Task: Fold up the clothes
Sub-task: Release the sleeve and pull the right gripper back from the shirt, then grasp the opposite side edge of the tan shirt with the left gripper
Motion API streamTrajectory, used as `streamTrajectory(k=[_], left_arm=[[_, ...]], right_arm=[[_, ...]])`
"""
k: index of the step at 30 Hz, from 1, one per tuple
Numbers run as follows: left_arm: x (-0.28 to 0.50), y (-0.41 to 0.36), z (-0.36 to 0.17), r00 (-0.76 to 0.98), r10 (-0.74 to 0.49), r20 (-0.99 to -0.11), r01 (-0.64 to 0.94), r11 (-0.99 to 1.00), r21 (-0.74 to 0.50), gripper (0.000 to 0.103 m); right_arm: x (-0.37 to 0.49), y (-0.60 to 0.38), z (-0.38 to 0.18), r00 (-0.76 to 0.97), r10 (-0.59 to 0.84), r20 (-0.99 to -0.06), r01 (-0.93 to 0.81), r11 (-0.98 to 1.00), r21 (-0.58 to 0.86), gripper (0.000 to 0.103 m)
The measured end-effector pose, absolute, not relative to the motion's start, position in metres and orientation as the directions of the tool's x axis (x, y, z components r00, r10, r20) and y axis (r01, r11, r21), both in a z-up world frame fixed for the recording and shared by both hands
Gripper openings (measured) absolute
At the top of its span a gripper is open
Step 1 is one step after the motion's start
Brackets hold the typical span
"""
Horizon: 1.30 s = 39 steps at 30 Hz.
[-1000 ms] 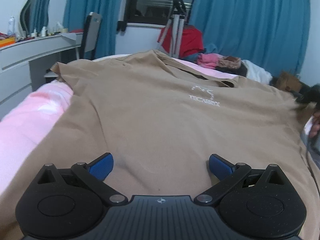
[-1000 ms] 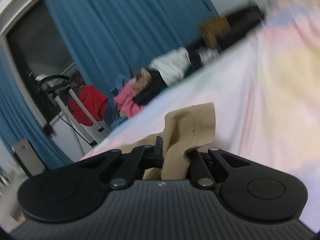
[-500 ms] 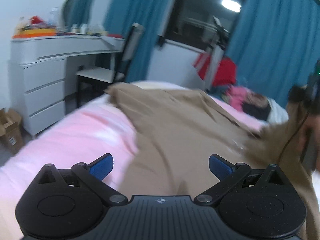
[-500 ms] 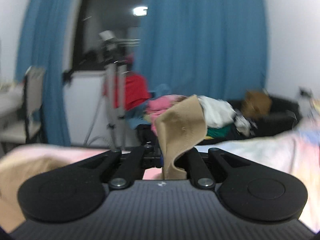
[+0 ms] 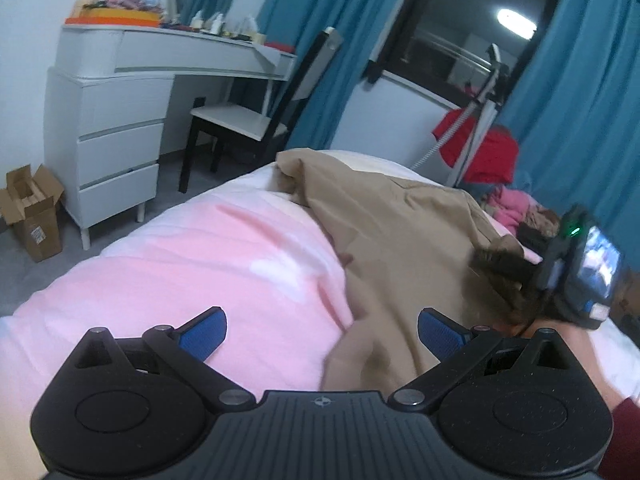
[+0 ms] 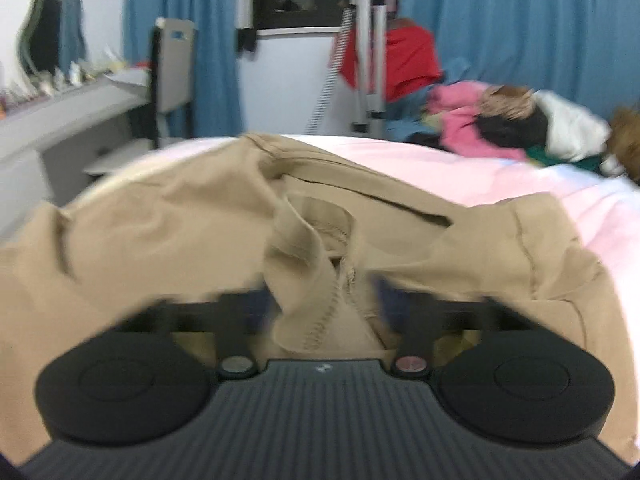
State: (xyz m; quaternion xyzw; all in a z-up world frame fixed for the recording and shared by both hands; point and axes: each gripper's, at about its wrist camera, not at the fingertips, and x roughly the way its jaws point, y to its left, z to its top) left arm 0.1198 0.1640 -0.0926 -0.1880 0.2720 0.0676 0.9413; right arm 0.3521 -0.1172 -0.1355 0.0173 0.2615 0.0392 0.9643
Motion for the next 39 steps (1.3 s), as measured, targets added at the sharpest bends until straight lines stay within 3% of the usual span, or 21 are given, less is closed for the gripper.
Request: streamTrajectory(k=[1,2,14,18,23,26,30,36,39], left_arm=[[0.121,0.162,-0.094,0.841,0.022,-0.541,-0.225,0.923,-0.312,0.103],[0.122,0.159,-0.094,0.841,0.021,-0.54,-0.221,0.925,-0.308,0.103],[0.083,0.124,-0.058,0.896,0.016,-0.444,-0.119,0.972,-0.204,0.103],[0.058,0.098,-0.053,0.892,-0.089,-0.444,-0.006,0.978,-0.208,0.103],[0.036,0.064,-0.059,0.832,-0.23,-0.505,0.11,0.961,-0.255,0.103],[0.02,0.038,-0.061,0.793,-0.302,-0.529,0.199,0.949,-0.243,0.102],[0.003,0.011,-0.068,0.712,-0.422,-0.561,0.283,0.904,-0.32,0.099],[-0.017,-0.03,-0.087,0.547,-0.601,-0.583,0.4,0.799,-0.449,0.087],[-0.015,-0.043,-0.107,0.446,-0.659,-0.605,0.409,0.752,-0.517,0.073]], right_arm=[[0.347,-0.118,-0.129,0.859,0.124,-0.498,-0.093,0.992,0.086,0.101],[0.337,-0.121,-0.121,0.861,0.146,-0.487,-0.106,0.988,0.109,0.103],[0.134,-0.172,-0.018,0.917,0.233,-0.324,-0.171,0.963,0.209,0.103],[0.056,-0.197,-0.012,0.926,0.215,-0.31,-0.14,0.959,0.246,0.103],[-0.009,-0.233,-0.015,0.932,0.136,-0.337,-0.036,0.958,0.286,0.103],[-0.03,-0.258,-0.023,0.934,0.084,-0.347,0.041,0.94,0.339,0.103],[-0.038,-0.282,-0.025,0.937,0.028,-0.347,0.105,0.927,0.359,0.103],[-0.038,-0.304,-0.029,0.94,0.006,-0.34,0.141,0.903,0.405,0.103],[-0.034,-0.312,-0.036,0.934,0.018,-0.356,0.147,0.89,0.432,0.103]])
